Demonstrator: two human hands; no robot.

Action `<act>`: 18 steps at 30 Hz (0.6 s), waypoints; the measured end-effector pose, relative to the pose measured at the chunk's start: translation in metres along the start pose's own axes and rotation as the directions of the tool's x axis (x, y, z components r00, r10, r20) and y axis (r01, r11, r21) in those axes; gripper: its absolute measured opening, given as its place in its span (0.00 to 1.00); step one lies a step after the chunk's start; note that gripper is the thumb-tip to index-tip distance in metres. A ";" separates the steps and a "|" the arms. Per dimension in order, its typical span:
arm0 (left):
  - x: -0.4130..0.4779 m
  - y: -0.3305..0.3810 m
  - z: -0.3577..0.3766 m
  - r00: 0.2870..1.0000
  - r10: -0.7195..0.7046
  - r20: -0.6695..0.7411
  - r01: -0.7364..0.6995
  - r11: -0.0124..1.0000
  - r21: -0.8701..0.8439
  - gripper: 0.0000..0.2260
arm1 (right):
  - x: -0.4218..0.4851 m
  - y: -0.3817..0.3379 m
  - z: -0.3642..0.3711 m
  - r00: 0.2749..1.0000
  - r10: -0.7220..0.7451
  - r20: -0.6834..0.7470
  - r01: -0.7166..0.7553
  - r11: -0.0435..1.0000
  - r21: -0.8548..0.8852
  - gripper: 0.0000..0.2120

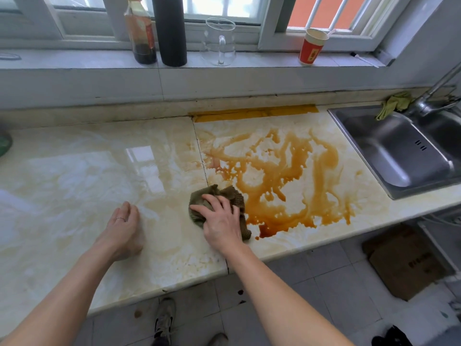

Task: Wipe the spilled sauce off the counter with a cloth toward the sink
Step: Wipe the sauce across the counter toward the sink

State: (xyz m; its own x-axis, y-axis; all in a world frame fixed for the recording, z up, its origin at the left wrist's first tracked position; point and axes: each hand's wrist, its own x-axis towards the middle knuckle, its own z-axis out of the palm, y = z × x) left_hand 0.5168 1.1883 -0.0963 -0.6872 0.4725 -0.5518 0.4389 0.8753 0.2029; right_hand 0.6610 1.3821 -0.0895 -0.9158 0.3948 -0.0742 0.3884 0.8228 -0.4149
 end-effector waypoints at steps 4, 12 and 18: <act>0.003 -0.002 0.000 1.000 -0.009 0.014 0.009 1.000 0.014 0.40 | -0.006 -0.030 0.009 0.998 -0.014 -0.053 0.016 0.999 0.036 0.24; -0.007 0.000 -0.004 1.000 -0.011 0.009 0.012 1.000 -0.011 0.40 | -0.015 0.026 0.005 0.968 -0.235 -0.083 0.227 0.970 -0.091 0.27; -0.012 0.009 -0.007 0.999 -0.037 0.027 0.037 0.999 -0.004 0.41 | -0.025 0.002 0.001 0.972 -0.198 -0.126 0.204 0.978 0.041 0.27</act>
State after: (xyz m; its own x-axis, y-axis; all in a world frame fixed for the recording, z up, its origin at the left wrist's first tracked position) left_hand 0.5247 1.1909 -0.0825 -0.6869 0.4366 -0.5810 0.4104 0.8928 0.1857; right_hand 0.6844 1.3736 -0.0891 -0.9541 0.2726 0.1244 0.1884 0.8687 -0.4581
